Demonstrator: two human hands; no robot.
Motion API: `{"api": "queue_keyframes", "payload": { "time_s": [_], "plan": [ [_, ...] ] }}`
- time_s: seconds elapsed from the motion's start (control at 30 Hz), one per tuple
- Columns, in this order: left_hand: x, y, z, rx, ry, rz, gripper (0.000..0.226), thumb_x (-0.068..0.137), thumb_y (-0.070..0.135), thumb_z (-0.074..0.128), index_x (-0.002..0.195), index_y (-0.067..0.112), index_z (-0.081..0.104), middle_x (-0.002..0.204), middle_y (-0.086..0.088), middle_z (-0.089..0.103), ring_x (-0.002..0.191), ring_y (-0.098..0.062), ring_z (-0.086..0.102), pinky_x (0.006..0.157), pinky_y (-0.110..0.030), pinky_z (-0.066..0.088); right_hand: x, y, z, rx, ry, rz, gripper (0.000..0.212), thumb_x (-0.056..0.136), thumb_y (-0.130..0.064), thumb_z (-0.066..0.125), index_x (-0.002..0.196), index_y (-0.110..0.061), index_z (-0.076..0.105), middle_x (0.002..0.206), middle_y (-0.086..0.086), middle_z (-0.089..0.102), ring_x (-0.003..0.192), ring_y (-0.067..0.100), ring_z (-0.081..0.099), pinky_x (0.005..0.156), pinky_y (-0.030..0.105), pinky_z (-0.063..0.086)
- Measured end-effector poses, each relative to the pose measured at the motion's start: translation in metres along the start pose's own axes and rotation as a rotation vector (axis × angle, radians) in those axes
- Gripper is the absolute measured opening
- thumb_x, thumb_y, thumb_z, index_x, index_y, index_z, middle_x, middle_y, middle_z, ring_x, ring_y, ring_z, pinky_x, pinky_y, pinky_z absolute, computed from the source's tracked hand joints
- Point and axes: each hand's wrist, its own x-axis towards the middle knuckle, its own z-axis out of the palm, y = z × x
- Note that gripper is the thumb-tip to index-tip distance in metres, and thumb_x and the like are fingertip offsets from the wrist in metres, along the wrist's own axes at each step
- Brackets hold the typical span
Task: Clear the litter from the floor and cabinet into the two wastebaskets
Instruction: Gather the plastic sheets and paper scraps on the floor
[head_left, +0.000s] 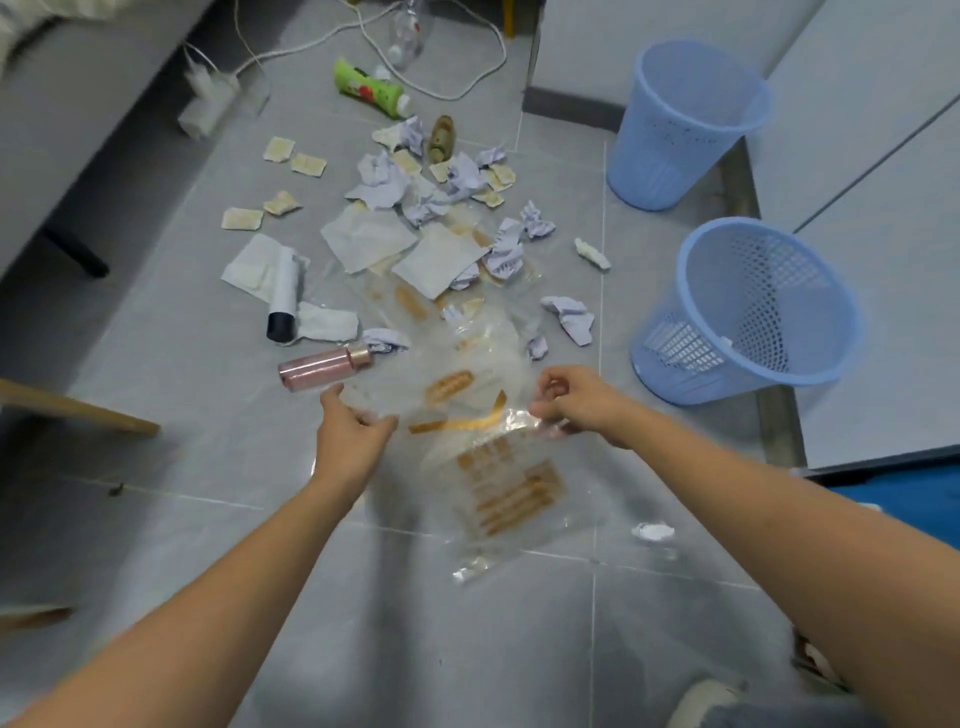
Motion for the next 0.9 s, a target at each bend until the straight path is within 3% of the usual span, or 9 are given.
{"api": "queue_keyframes", "payload": {
  "time_s": [0.1, 0.23, 0.33, 0.43, 0.57, 0.67, 0.77, 0.83, 0.9],
  "plan": [
    [0.004, 0.064, -0.027, -0.095, -0.249, 0.053, 0.039, 0.089, 0.016, 0.074, 0.125, 0.008, 0.06, 0.101, -0.007, 0.067, 0.093, -0.026, 0.067, 0.08, -0.036, 0.055, -0.02, -0.055, -0.032, 0.154, 0.065, -0.066, 0.016, 0.09, 0.002, 0.071, 0.094, -0.008, 0.059, 0.067, -0.001, 0.063, 0.071, 0.023, 0.073, 0.064, 0.033, 0.061],
    [-0.021, 0.139, -0.065, 0.022, -0.545, 0.175, 0.034, 0.094, 0.018, 0.071, 0.125, 0.019, 0.059, 0.109, -0.011, 0.075, 0.1, -0.026, 0.073, 0.087, -0.041, 0.056, -0.048, -0.126, -0.061, 0.295, 0.142, -0.17, 0.017, 0.091, 0.001, 0.071, 0.092, -0.009, 0.058, 0.08, 0.008, 0.065, 0.079, 0.027, 0.075, 0.071, 0.035, 0.064],
    [-0.038, 0.176, -0.087, -0.06, -0.557, 0.265, 0.026, 0.097, 0.009, 0.065, 0.121, 0.016, 0.061, 0.101, -0.022, 0.073, 0.077, -0.029, 0.071, 0.074, -0.042, 0.056, -0.077, -0.159, -0.071, 0.36, 0.182, -0.232, 0.013, 0.092, -0.005, 0.072, 0.091, -0.006, 0.06, 0.086, 0.015, 0.066, 0.086, 0.029, 0.075, 0.079, 0.04, 0.064],
    [-0.05, 0.191, -0.104, -0.172, -0.56, 0.288, 0.024, 0.096, 0.006, 0.064, 0.114, 0.022, 0.07, 0.102, -0.035, 0.061, 0.069, -0.029, 0.052, 0.06, -0.032, 0.048, -0.116, -0.169, -0.073, 0.21, 0.165, -0.229, 0.017, 0.096, -0.02, 0.07, 0.102, -0.007, 0.061, 0.097, 0.019, 0.074, 0.092, 0.033, 0.076, 0.08, 0.048, 0.062],
    [-0.061, 0.202, -0.107, -0.271, -0.547, 0.326, 0.024, 0.096, 0.007, 0.062, 0.11, 0.024, 0.072, 0.085, -0.021, 0.06, 0.067, -0.027, 0.05, 0.051, -0.027, 0.042, -0.148, -0.169, -0.069, 0.126, 0.111, -0.214, 0.015, 0.101, -0.013, 0.06, 0.116, -0.01, 0.059, 0.09, 0.021, 0.075, 0.077, 0.035, 0.075, 0.059, 0.039, 0.06],
    [-0.058, 0.211, -0.106, -0.334, -0.489, 0.404, 0.035, 0.098, 0.006, 0.056, 0.116, 0.032, 0.072, 0.082, -0.019, 0.056, 0.063, -0.028, 0.041, 0.051, -0.028, 0.036, -0.146, -0.176, -0.071, 0.304, 0.12, -0.286, 0.026, 0.099, -0.006, 0.057, 0.121, -0.017, 0.066, 0.081, 0.021, 0.073, 0.063, 0.026, 0.071, 0.047, 0.028, 0.052],
    [-0.058, 0.211, -0.105, -0.468, -0.47, 0.405, 0.04, 0.099, 0.004, 0.051, 0.116, 0.033, 0.074, 0.079, -0.022, 0.067, 0.056, -0.026, 0.048, 0.044, -0.025, 0.038, -0.137, -0.177, -0.075, 0.534, 0.075, -0.304, 0.041, 0.092, -0.001, 0.057, 0.12, -0.026, 0.075, 0.085, 0.017, 0.074, 0.071, 0.024, 0.072, 0.062, 0.029, 0.059],
    [-0.058, 0.211, -0.101, -0.506, -0.485, 0.4, 0.034, 0.095, 0.004, 0.054, 0.106, 0.025, 0.078, 0.077, -0.014, 0.071, 0.062, -0.027, 0.052, 0.045, -0.024, 0.041, -0.132, -0.171, -0.074, 0.617, 0.048, -0.295, 0.043, 0.088, 0.002, 0.055, 0.121, -0.017, 0.074, 0.104, 0.021, 0.073, 0.092, 0.03, 0.071, 0.085, 0.035, 0.06],
    [-0.059, 0.21, -0.099, -0.511, -0.512, 0.43, 0.026, 0.087, 0.001, 0.059, 0.097, 0.015, 0.079, 0.079, -0.008, 0.075, 0.06, -0.021, 0.06, 0.047, -0.023, 0.046, -0.132, -0.166, -0.075, 0.635, 0.066, -0.298, 0.037, 0.09, 0.008, 0.047, 0.116, -0.001, 0.072, 0.105, 0.017, 0.075, 0.093, 0.026, 0.073, 0.083, 0.032, 0.063]
  ]
}}
